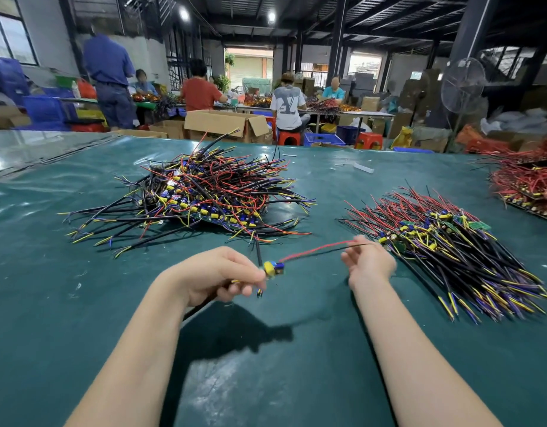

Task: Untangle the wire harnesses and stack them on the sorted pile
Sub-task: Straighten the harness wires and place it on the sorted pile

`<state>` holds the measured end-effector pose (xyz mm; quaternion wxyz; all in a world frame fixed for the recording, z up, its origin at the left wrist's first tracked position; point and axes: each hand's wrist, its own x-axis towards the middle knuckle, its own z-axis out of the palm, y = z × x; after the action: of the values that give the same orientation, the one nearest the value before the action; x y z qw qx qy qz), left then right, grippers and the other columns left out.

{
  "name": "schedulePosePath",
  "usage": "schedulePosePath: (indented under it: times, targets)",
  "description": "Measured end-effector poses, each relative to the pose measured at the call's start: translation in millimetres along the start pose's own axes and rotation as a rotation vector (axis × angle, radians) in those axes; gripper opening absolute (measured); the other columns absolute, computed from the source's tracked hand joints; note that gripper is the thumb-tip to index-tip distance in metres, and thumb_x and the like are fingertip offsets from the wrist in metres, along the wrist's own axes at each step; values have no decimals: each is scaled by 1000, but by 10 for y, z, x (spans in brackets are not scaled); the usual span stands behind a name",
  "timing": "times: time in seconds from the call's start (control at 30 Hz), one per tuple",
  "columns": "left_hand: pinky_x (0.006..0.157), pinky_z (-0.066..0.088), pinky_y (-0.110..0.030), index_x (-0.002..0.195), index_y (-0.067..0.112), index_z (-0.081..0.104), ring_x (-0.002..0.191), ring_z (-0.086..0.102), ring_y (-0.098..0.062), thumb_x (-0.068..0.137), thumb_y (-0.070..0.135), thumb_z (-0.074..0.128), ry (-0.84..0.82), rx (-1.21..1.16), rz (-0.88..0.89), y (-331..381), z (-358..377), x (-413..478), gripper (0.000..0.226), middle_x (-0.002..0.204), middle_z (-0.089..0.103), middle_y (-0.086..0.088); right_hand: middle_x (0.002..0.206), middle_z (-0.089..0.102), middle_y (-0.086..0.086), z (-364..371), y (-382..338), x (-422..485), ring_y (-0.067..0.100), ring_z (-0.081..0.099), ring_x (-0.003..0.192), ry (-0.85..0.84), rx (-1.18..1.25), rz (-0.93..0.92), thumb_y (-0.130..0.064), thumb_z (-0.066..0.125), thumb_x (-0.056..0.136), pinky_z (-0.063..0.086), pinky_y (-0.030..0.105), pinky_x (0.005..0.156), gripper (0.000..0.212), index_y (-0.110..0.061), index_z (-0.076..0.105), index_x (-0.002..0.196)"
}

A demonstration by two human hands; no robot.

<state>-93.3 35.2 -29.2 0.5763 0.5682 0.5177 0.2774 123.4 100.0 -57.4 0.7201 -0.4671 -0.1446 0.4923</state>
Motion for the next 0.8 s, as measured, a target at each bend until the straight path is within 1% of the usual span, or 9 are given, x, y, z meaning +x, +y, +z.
schedulePosePath:
  times: [0.07, 0.13, 0.27, 0.37, 0.43, 0.5, 0.6, 0.7, 0.8]
  targets:
    - [32, 32, -8, 64, 13, 67, 31, 41, 2, 81, 15, 65, 227, -265, -24, 9, -54, 36, 17, 43, 54, 8, 57, 51, 4, -22, -42, 33, 3, 44, 31, 114, -58, -120, -5, 53, 90, 36, 13, 30, 27, -14, 48, 64]
    - [34, 38, -8, 70, 10, 64, 31, 45, 3, 86, 16, 62, 527, -502, 37, -14, -44, 144, 18, 42, 57, 8, 60, 47, 4, 109, -13, -99, 1, 44, 33, 0, -213, -277, -8, 54, 89, 37, 15, 31, 27, -17, 48, 64]
    - [35, 36, -11, 60, 6, 64, 30, 42, 0, 83, 9, 64, 773, -341, 194, -76, 305, 341, 24, 38, 54, 7, 67, 59, 6, 484, 251, -626, 21, 60, 64, -527, -710, -489, -19, 68, 79, 51, 32, 57, 22, -21, 52, 64]
    - [37, 32, -12, 48, 10, 62, 31, 39, -3, 82, 4, 58, 826, -155, 315, -77, 481, 383, 34, 33, 46, 4, 64, 59, -3, 530, 276, -741, 20, 59, 70, -527, -926, -672, -22, 72, 72, 42, 26, 63, 18, -21, 55, 67]
    - [48, 35, -19, 56, 16, 69, 43, 44, -5, 80, 7, 61, 785, -16, 403, -68, 512, 362, 27, 42, 50, -2, 58, 54, -8, 476, 214, -713, 17, 55, 66, -471, -907, -669, -18, 71, 71, 33, 21, 59, 18, -21, 54, 66]
    - [59, 41, -23, 86, 16, 74, 57, 50, -2, 79, 6, 64, 606, 67, 482, -46, 577, 322, 16, 63, 63, -2, 54, 50, -12, 438, 122, -679, 17, 54, 65, -397, -890, -658, -14, 70, 70, 30, 21, 56, 19, -21, 52, 65]
    - [77, 45, -26, 120, 20, 59, 82, 54, -5, 85, 9, 62, 356, 20, 528, -10, 674, 347, 37, 110, 62, 2, 54, 49, -12, 480, -145, -601, 20, 56, 67, -287, -918, -732, -14, 67, 67, 33, 25, 59, 16, -20, 53, 66]
    - [84, 48, -31, 120, 41, 46, 85, 52, -7, 90, 20, 56, 315, -57, 498, -43, 664, 391, 38, 116, 54, 10, 62, 55, -5, 571, -549, -417, 24, 60, 73, -225, -918, -825, -15, 66, 70, 41, 27, 62, 11, -18, 56, 71]
    - [82, 50, -33, 109, 47, 49, 82, 51, -10, 90, 23, 56, 353, -8, 447, -148, 655, 444, 31, 110, 55, 10, 80, 63, 5, 541, -987, -106, 28, 59, 86, -154, -1081, -957, -14, 63, 74, 37, 26, 66, 7, -15, 60, 80]
